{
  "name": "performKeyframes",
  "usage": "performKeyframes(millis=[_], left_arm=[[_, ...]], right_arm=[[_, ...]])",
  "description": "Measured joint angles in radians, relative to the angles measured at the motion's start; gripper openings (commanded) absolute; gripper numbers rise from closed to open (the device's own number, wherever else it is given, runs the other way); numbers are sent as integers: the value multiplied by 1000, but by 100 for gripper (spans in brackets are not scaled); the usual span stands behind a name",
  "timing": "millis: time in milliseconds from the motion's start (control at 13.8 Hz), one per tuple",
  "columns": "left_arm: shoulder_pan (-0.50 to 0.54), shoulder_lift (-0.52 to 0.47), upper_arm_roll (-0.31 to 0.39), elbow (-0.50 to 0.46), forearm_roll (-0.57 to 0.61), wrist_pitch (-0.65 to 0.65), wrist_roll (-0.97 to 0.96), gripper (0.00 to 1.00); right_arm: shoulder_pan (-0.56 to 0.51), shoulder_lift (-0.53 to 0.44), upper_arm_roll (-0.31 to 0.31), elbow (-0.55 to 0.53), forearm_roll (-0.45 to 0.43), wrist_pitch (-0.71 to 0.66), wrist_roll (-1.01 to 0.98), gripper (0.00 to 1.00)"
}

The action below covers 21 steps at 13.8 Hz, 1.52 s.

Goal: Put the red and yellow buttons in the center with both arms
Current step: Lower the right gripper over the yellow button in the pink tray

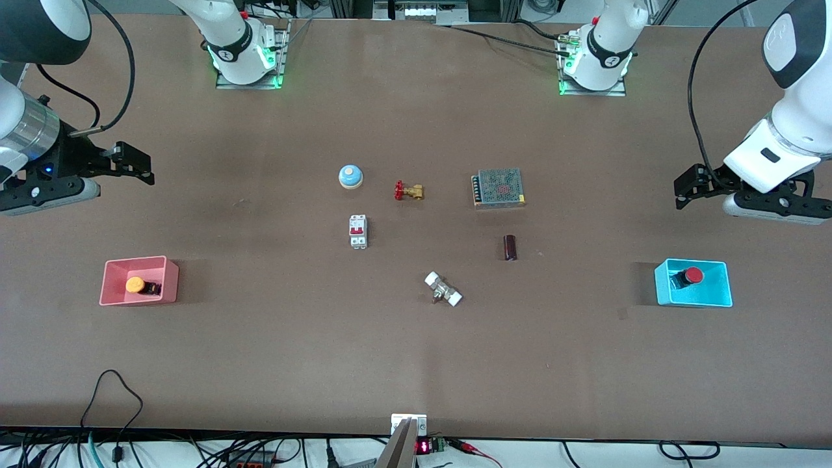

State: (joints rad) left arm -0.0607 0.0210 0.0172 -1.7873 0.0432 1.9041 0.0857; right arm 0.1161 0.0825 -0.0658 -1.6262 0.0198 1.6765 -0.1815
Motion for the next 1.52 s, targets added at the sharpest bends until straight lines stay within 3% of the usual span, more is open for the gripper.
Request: performKeyframes(millis=[579,1158,1520], left_arm=[[5,0,0,0,0,-7,0,100],[7,0,1,0,0,-8,0,100],[7,0,1,0,0,-8,0,100]], right_arm=[[-2,32,0,-5,-3,22,-1,100],[-173,312,-3,-13,-59,343,-165,100],[-196,410,-3,-11,-61,503,-216,100]])
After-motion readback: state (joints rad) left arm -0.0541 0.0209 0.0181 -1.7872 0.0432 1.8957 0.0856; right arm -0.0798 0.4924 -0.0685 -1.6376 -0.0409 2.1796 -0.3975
